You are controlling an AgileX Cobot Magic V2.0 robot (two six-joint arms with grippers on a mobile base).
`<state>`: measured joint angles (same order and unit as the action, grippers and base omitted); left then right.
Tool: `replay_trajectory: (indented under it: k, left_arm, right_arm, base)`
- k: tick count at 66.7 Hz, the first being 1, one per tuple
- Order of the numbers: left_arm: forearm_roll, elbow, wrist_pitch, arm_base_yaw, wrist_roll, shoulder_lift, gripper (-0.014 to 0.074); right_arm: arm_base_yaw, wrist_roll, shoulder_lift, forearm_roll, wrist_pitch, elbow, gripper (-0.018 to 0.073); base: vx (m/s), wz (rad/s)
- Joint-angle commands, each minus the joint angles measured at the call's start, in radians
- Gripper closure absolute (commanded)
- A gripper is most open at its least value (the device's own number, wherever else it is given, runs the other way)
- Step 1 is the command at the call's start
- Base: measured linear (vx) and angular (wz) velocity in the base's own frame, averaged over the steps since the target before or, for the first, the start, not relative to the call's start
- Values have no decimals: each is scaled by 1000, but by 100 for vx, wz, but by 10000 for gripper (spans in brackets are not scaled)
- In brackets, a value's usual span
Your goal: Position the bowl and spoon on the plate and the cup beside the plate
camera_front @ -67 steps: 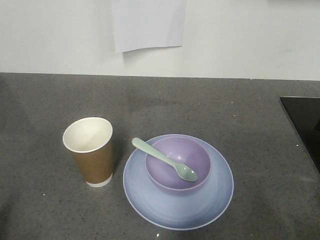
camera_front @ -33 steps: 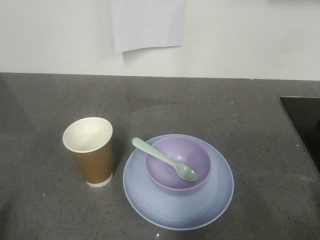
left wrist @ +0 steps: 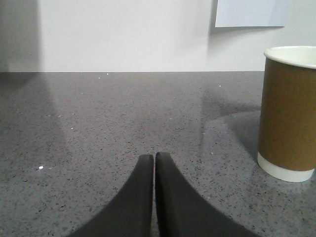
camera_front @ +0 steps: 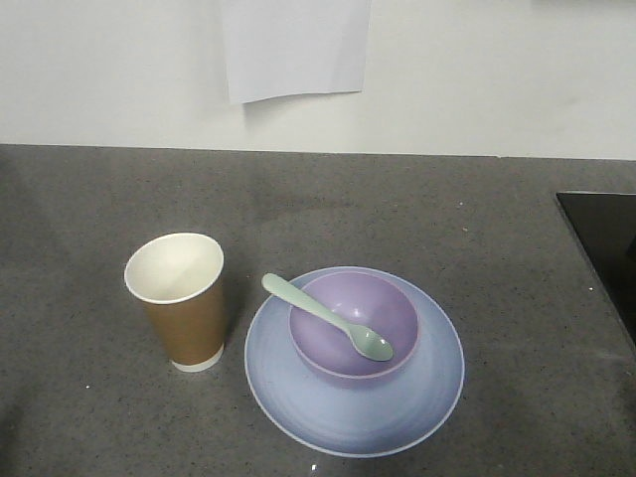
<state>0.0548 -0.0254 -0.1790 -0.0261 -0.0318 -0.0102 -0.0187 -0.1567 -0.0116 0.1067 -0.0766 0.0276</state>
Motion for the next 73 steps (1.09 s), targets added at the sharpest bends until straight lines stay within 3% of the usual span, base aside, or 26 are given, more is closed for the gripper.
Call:
replay_trajectory:
  k: [1, 73]
  left_arm:
    - [1, 7, 70, 0, -7, 6, 604]
    - [1, 7, 70, 0, -7, 6, 604]
  right_arm:
    - [-3, 2, -10, 6, 77, 5, 562]
    - [-3, 2, -10, 6, 77, 5, 562]
  base:
    - [0, 0]
    - [0, 0]
